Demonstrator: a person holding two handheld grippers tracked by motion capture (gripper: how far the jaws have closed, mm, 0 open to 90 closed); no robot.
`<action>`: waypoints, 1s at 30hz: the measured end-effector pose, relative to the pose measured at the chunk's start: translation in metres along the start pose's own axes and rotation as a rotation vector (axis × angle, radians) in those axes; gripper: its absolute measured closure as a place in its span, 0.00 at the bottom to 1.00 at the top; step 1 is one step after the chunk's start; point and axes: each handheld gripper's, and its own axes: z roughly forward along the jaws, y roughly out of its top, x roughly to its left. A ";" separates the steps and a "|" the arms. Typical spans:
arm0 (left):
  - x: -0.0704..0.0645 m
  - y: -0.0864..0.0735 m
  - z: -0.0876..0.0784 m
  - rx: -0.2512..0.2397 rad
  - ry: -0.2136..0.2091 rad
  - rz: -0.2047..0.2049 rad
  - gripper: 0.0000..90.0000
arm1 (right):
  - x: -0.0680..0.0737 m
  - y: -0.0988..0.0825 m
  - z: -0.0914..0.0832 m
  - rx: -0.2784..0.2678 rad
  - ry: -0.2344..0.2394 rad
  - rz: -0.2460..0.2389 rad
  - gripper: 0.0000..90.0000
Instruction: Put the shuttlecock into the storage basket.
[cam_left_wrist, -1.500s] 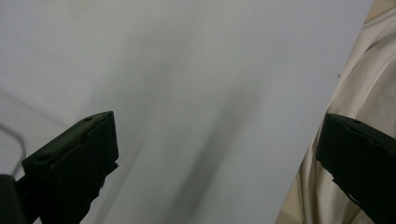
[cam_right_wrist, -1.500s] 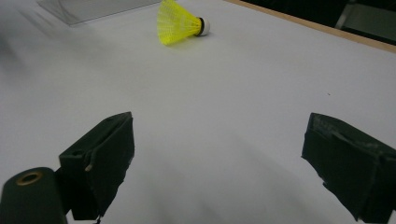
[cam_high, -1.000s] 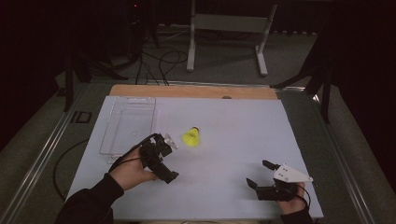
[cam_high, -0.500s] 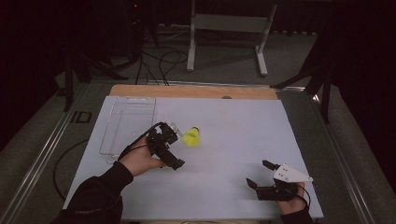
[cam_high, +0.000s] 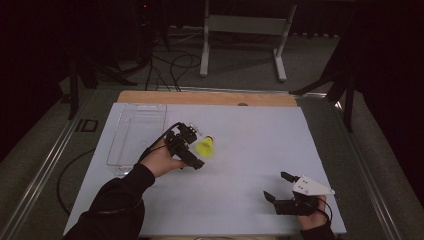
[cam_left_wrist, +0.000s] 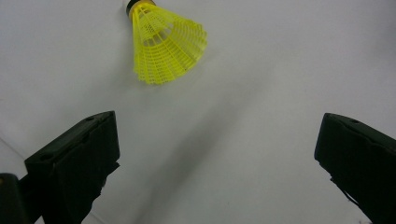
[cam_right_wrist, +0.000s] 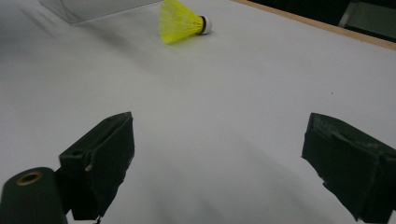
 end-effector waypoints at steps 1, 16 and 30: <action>0.001 0.002 0.002 -0.001 -0.006 -0.001 0.01 | 0.000 0.000 0.000 0.000 -0.001 -0.001 0.11; 0.021 0.020 0.022 -0.008 0.042 -0.078 0.13 | -0.001 0.000 0.000 -0.005 0.013 0.008 0.11; 0.030 0.024 0.048 0.004 0.067 -0.117 0.38 | 0.000 0.000 0.000 -0.002 0.013 0.003 0.11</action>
